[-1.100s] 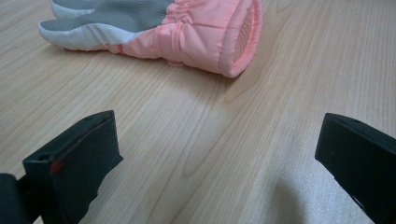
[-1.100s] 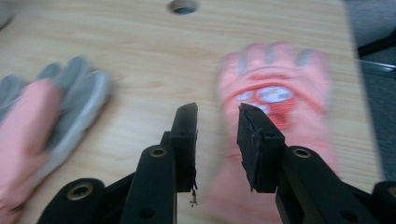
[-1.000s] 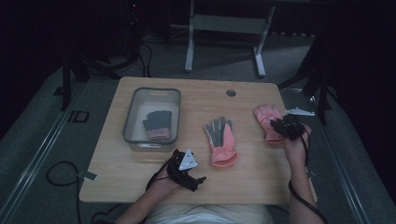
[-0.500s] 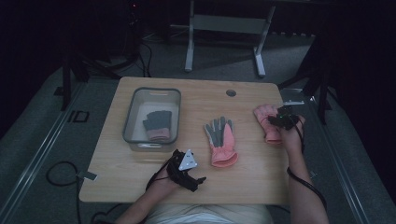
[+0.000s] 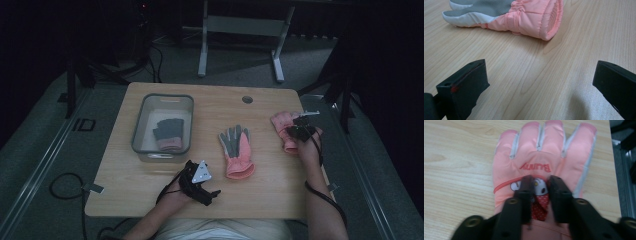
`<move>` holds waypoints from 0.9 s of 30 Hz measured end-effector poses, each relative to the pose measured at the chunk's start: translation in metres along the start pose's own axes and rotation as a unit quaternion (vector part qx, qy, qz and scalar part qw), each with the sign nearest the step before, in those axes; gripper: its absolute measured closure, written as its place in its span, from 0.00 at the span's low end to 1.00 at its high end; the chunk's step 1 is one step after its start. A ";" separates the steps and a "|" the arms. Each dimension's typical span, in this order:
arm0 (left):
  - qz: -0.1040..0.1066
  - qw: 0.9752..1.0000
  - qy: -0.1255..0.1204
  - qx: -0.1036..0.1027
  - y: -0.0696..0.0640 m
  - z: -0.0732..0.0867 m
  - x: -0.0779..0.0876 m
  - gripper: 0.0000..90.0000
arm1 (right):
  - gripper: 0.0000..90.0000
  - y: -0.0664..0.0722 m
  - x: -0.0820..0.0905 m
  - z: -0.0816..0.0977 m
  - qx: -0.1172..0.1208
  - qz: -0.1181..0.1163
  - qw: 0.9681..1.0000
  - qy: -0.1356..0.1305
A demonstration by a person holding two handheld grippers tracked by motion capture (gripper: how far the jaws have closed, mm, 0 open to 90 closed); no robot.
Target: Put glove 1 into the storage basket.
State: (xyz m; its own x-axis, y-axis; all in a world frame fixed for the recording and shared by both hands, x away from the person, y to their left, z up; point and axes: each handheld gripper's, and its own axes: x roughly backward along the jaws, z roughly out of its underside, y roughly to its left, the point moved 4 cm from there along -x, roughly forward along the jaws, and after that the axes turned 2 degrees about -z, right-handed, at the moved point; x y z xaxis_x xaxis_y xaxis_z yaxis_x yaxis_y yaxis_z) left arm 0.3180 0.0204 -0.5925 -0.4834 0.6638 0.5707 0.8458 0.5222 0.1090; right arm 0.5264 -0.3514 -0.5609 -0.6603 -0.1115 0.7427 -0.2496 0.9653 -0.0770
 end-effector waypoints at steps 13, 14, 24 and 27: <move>-0.003 1.000 0.001 0.002 0.002 0.000 0.000 0.00 | 0.96 0.011 0.047 -0.011 -0.017 -0.009 1.000 -0.015; -0.004 1.000 0.001 0.001 0.002 0.000 -0.001 0.00 | 0.96 0.014 0.054 -0.011 -0.018 -0.008 1.000 -0.018; -0.003 1.000 0.001 0.002 0.002 0.000 0.000 0.00 | 0.96 0.044 0.119 0.000 -0.021 0.000 0.999 -0.039; -0.002 1.000 0.000 0.001 0.002 0.000 0.000 0.00 | 0.96 0.055 0.134 0.008 -0.025 0.000 0.999 -0.045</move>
State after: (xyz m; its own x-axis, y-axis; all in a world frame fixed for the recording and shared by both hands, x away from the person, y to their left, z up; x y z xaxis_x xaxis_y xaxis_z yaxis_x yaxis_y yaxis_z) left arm 0.3200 0.0215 -0.5925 -0.4875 0.6611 0.5704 0.8430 0.5265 0.1101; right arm 0.4186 -0.3155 -0.4707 -0.7214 -0.1294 0.6803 -0.2146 0.9758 -0.0420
